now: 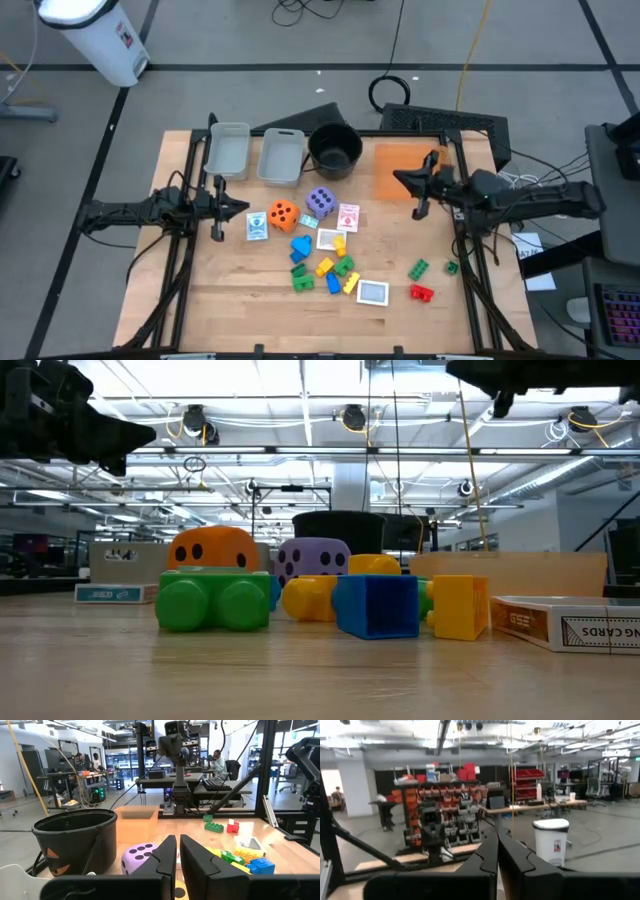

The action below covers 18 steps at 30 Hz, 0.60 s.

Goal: Pick & Place Toys
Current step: Put the green game piece into the right gray bin

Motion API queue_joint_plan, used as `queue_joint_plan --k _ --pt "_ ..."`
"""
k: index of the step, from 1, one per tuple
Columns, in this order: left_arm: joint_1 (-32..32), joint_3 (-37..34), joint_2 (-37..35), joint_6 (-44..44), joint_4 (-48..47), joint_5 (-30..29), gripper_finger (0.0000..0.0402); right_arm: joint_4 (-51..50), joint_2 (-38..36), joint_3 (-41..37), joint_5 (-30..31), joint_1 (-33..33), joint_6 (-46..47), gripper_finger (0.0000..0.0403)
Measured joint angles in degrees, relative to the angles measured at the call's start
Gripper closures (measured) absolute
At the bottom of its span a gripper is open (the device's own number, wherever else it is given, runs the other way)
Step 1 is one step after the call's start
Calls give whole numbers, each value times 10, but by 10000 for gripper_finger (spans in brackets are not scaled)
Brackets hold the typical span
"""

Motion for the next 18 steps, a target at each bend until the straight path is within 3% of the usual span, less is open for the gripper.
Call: queue_joint_plan --k 4,8,11,18 --pt "0 0 0 0 4 -3 369 55 44 2 1 0 -8 399" --pt "0 0 0 -14 69 -10 369 82 83 2 2 0 -7 399" --pt "0 0 0 -17 144 -11 369 94 100 2 6 -5 21 399" --pt "0 0 0 -78 389 -75 369 125 121 2 15 -22 68 398"
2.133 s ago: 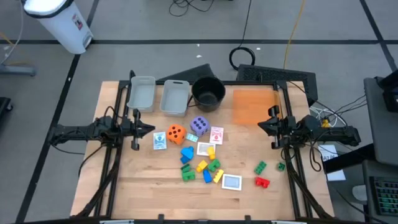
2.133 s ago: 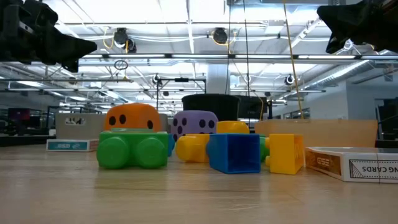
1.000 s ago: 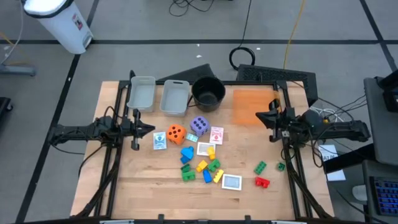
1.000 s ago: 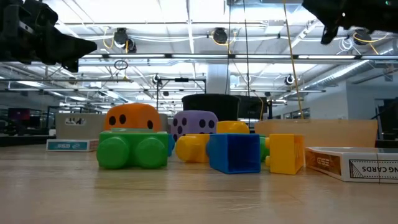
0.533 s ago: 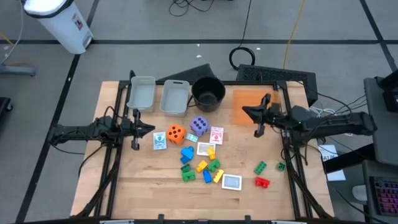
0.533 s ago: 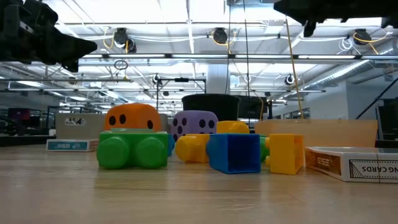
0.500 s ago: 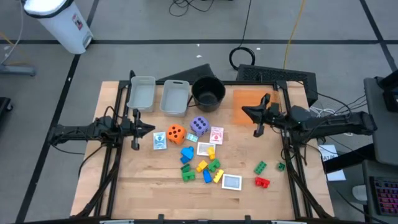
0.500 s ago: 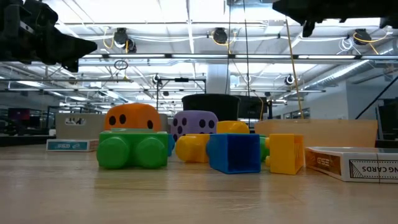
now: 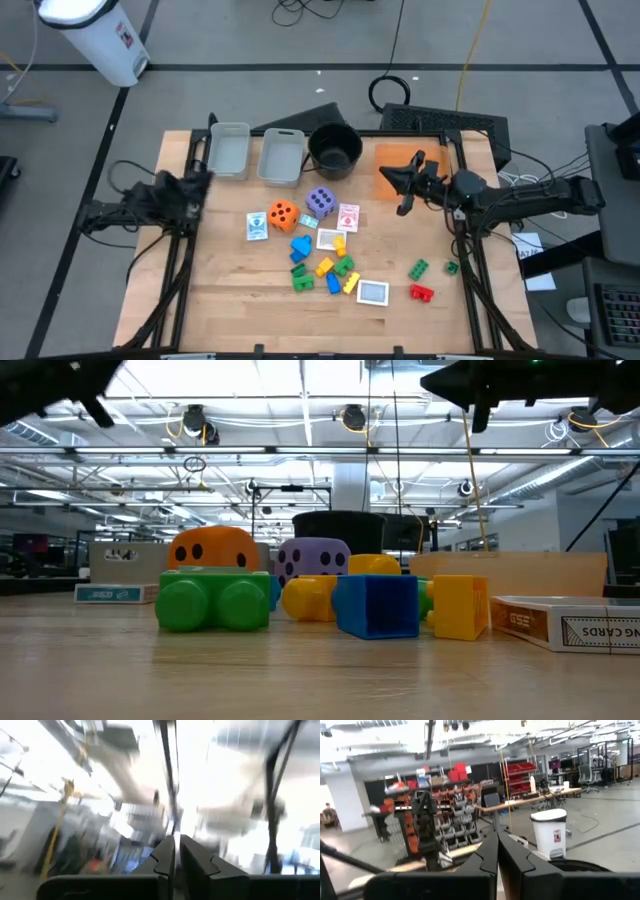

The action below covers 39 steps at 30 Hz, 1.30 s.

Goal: Pick & Place Toys
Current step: Put the green game piece into the right gray bin

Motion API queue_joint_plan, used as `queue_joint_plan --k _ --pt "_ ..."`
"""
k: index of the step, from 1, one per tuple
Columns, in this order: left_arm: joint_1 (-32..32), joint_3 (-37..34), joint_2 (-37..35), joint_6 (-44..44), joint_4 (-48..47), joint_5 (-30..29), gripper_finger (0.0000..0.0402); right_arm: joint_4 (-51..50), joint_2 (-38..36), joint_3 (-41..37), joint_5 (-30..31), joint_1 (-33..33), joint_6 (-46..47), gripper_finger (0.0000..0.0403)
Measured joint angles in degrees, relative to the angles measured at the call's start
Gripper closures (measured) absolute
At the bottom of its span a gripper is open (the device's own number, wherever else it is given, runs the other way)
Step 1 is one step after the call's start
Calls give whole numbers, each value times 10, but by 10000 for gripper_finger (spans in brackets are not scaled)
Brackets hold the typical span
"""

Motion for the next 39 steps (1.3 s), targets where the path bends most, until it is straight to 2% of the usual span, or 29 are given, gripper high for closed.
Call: queue_joint_plan --k 3,6,9,12,16,19,24,27,33,39 --pt "0 1 0 -47 82 -16 369 4 1 0 -1 -5 20 399" --pt "0 13 1 -59 70 -48 369 5 -1 0 -2 -5 48 398" --pt "0 51 28 -94 -17 -77 369 9 -1 0 -23 -5 80 399" --pt "-1 113 90 -168 -155 -81 369 6 0 7 -67 -5 102 399" --pt "-1 206 210 -249 -310 -79 369 -36 11 35 -111 -4 126 398" --pt "-1 264 310 -265 -353 -70 369 -91 29 61 -133 -5 159 399" --pt "-1 339 447 -247 -356 -36 369 -119 67 86 -196 -5 240 399" --pt "-1 370 501 -222 -353 -14 369 -98 78 82 -196 -4 271 399" --pt "-1 387 557 -230 -320 -14 369 -35 89 68 -178 -5 314 398" --pt "1 387 587 -210 -303 19 369 -6 89 64 -162 -4 270 398"
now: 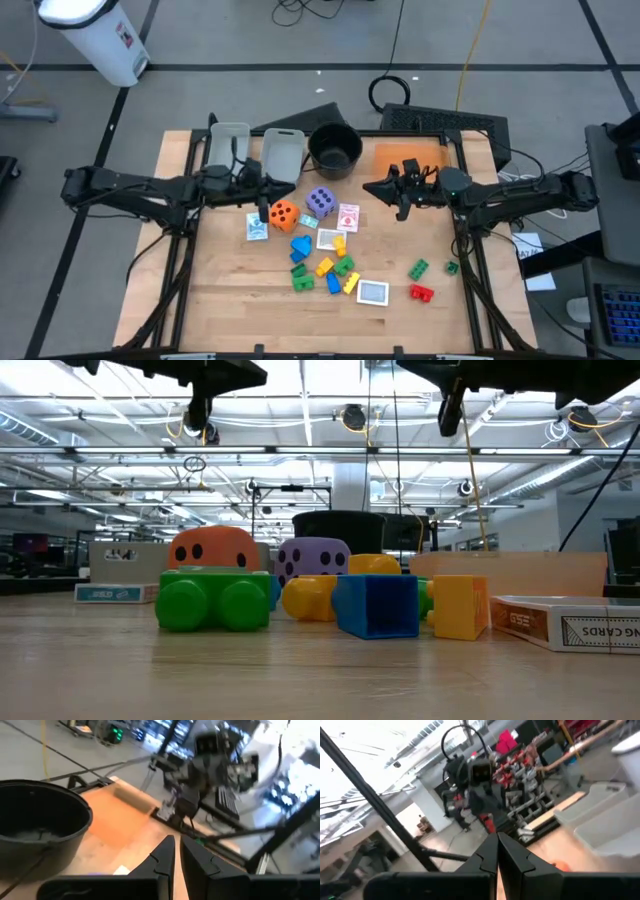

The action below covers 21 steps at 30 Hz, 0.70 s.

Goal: Pick & Place Toys
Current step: Put the green game piece into the right gray bin

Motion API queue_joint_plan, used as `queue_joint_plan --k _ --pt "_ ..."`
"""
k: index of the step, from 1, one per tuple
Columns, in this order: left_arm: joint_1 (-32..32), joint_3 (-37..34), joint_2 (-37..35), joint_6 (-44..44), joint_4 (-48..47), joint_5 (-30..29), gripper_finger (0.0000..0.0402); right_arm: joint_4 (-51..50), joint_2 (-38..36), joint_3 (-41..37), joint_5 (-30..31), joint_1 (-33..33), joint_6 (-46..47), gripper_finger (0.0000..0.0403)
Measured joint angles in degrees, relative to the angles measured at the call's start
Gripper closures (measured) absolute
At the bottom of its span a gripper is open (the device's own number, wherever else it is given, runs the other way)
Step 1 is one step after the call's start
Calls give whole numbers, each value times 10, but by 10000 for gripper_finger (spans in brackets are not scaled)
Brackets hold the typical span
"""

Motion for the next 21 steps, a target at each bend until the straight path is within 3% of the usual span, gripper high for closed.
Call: queue_joint_plan --k 5,11,16,21 --pt "22 0 6 38 -40 51 358 18 0 0 77 0 -8 399" --pt "81 0 4 40 -61 158 281 75 0 0 103 0 0 384" --pt "123 0 5 42 -61 188 219 118 9 13 104 8 44 316" --pt "147 0 5 63 -58 188 189 118 42 64 96 13 70 232"
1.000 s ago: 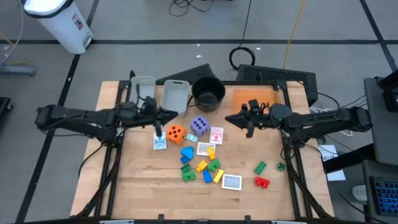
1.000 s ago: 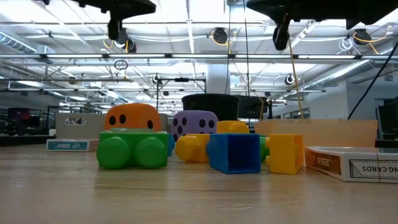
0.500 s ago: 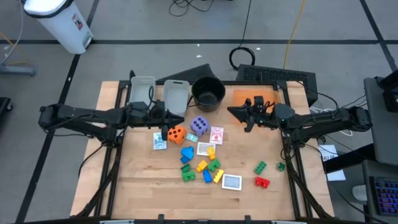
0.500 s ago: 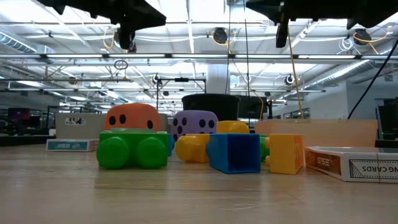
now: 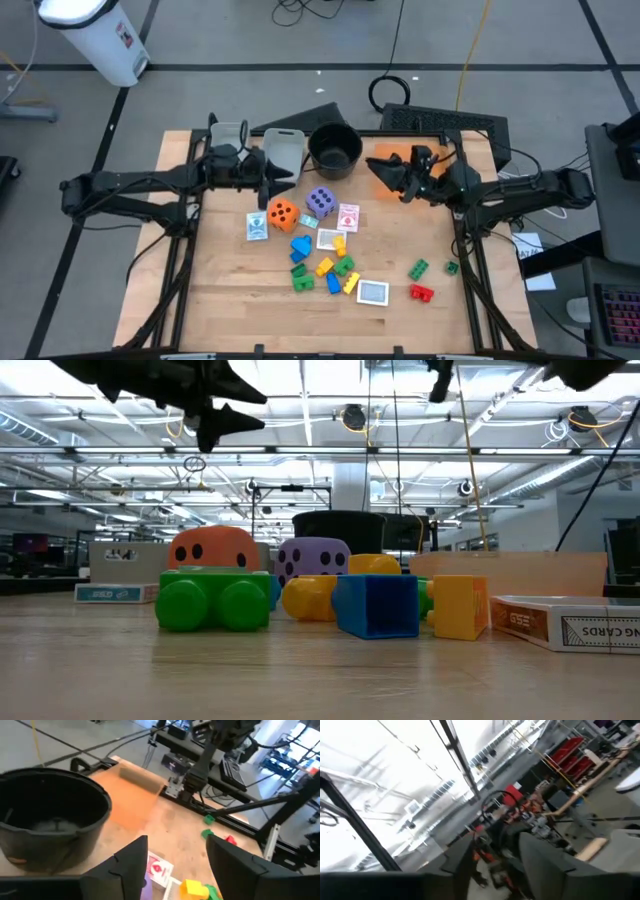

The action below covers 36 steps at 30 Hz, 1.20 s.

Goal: Pick & Place Toys
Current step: Put the green game piece into the right gray bin

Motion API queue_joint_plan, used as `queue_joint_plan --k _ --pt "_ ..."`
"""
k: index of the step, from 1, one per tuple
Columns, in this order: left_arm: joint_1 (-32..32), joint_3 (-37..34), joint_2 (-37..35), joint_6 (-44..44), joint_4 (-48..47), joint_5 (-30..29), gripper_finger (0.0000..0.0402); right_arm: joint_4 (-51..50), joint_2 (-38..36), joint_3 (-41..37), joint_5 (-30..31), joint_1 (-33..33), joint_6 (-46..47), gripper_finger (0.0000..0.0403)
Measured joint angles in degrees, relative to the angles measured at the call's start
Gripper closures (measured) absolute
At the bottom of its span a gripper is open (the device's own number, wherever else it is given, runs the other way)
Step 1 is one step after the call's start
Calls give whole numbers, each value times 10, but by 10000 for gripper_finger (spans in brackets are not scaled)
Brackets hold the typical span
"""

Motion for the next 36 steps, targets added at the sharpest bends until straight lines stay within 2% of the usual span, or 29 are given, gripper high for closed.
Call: queue_joint_plan --k 3,5,13,17,20,23,26,32,36 --pt "8 0 0 -1 8 0 183 -26 22 33 -51 0 -35 202" --pt "9 0 0 0 9 -1 183 -112 26 59 -78 3 -39 195" --pt "9 0 0 12 12 -8 182 -759 49 223 -212 15 -123 203" --pt "4 0 0 -15 12 -40 183 -952 61 253 -260 38 -142 209" --pt "-1 0 1 -37 13 -56 183 -1060 65 253 -265 73 -142 212" --pt "-8 0 1 -59 17 -61 183 -1124 63 239 -264 103 -142 215" --pt "-16 0 1 -74 16 -62 183 -1138 63 216 -249 124 -131 218" --pt "-40 0 1 -120 17 -95 183 -1089 62 167 -251 140 -63 219" --pt "-60 0 1 -143 17 -115 183 -1034 63 126 -252 140 -87 220"
